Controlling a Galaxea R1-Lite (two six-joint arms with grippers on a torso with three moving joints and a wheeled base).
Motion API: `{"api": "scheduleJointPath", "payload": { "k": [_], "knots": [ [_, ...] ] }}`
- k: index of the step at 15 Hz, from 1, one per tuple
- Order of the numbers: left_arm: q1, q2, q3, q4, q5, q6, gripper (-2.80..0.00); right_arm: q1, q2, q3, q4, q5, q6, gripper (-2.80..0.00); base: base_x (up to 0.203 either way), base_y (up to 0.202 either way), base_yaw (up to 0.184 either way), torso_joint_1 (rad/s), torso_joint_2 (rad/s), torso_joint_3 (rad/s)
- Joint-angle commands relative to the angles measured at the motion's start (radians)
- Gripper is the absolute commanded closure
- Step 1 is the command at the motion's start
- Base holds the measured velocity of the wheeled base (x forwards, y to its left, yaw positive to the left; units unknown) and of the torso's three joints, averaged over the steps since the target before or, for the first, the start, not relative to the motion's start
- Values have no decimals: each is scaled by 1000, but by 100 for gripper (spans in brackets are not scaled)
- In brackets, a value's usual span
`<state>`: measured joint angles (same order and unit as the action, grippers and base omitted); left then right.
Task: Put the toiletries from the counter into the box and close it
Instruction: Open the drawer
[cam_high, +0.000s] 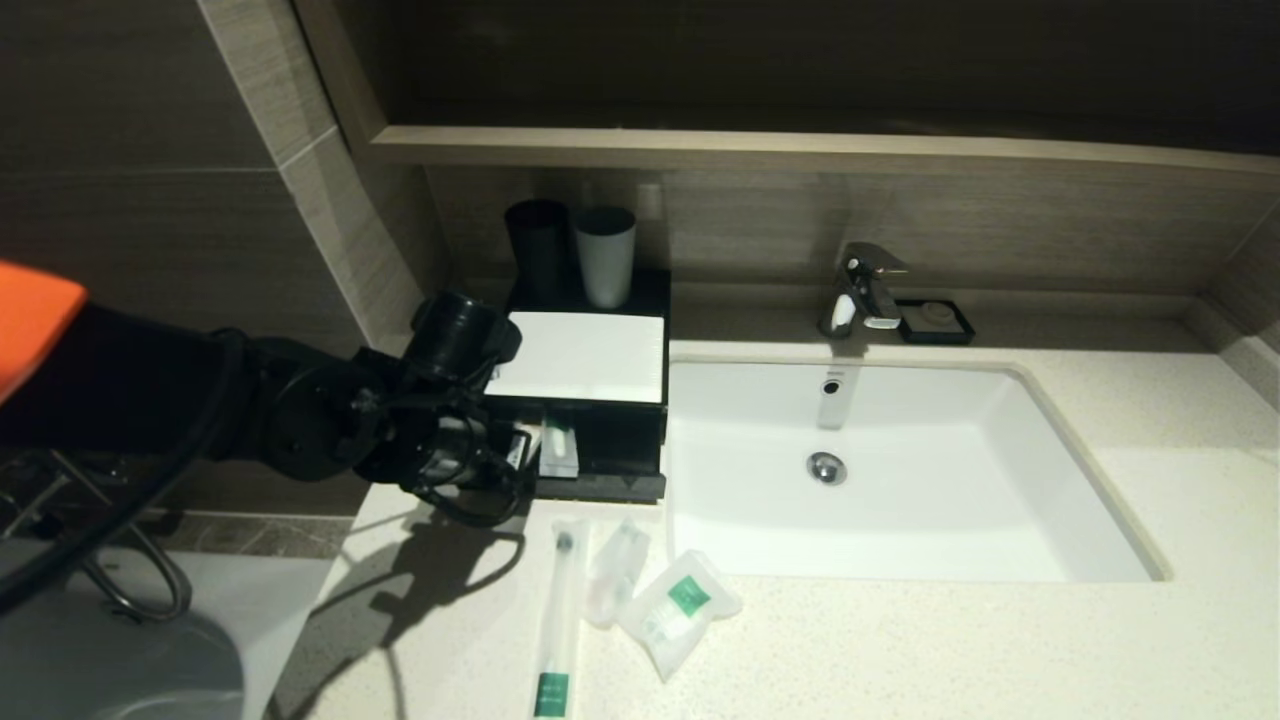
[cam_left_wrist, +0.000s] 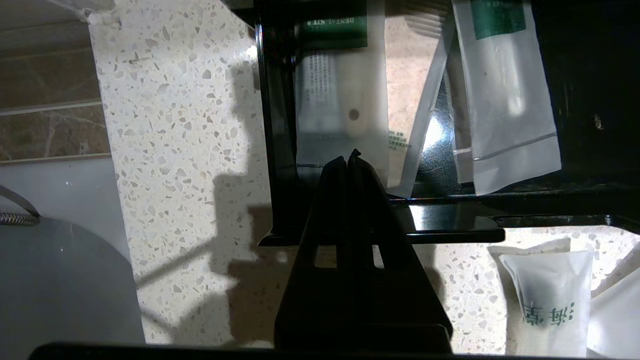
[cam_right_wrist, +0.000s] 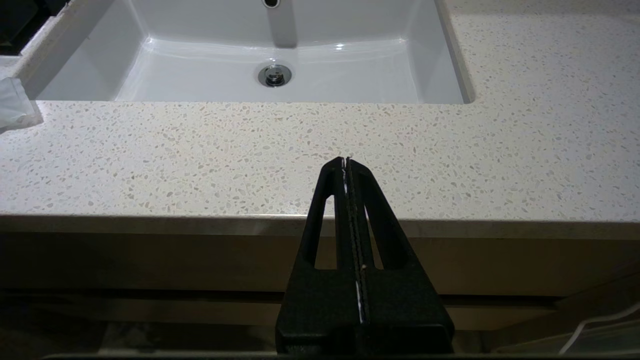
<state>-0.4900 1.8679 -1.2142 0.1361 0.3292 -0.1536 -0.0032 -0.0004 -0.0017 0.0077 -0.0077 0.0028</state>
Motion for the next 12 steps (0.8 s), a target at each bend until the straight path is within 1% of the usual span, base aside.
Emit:
{"api": "scheduleJointPath", "payload": {
  "k": [1,5,12],
  "knots": [
    [-1,-8,4,11,2,-1,0,0,0,0,0,0,0,0,0,0,0,0,0,0],
    [-1,-26,10,45,2,0,0,0,0,-1,0,0,0,0,0,0,0,0,0,0],
    [-1,-35,15,58,2,-1,0,0,0,-1,0,0,0,0,0,0,0,0,0,0]
  ]
}}
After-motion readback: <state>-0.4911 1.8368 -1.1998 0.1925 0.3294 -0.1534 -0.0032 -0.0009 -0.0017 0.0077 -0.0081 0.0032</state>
